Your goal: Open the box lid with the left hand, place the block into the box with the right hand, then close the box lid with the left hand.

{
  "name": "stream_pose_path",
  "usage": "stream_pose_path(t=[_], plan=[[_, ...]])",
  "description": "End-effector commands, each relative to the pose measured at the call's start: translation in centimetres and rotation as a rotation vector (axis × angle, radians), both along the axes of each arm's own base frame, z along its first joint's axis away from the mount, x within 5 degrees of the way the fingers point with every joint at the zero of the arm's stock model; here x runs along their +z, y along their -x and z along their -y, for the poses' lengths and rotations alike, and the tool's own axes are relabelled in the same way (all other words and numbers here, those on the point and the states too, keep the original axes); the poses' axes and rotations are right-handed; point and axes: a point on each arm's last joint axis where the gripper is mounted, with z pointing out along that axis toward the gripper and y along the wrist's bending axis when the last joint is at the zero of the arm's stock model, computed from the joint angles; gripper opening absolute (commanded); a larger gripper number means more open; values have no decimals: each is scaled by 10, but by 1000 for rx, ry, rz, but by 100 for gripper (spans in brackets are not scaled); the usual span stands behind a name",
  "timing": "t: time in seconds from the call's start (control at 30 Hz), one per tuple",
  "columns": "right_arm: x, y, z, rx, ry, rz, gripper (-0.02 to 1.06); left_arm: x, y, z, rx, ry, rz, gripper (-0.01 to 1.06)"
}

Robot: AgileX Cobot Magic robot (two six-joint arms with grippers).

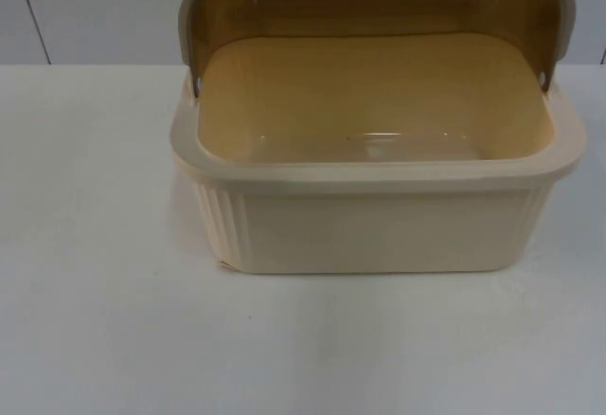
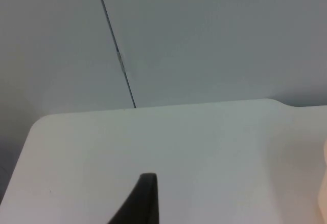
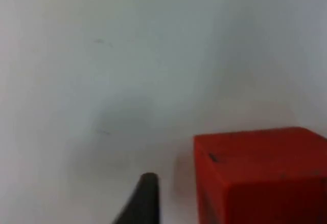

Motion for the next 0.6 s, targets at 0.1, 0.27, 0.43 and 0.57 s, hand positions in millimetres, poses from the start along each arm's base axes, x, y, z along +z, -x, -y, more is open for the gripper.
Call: stream_pose_path(t=[0.1,0.27,0.43,0.57], plan=[[0,1,-2,-16,-30,1,4,2,0,2,-11,0,8,104],[2,1,-2,-63,-39,10,1,2,-1,2,-13,-7,10,104],[30,-4,-1,-128,-28,161,1,3,0,2,-13,-7,12,104],[57,-6,-1,-173,-16,301,1,3,0,2,-13,-7,12,104]])
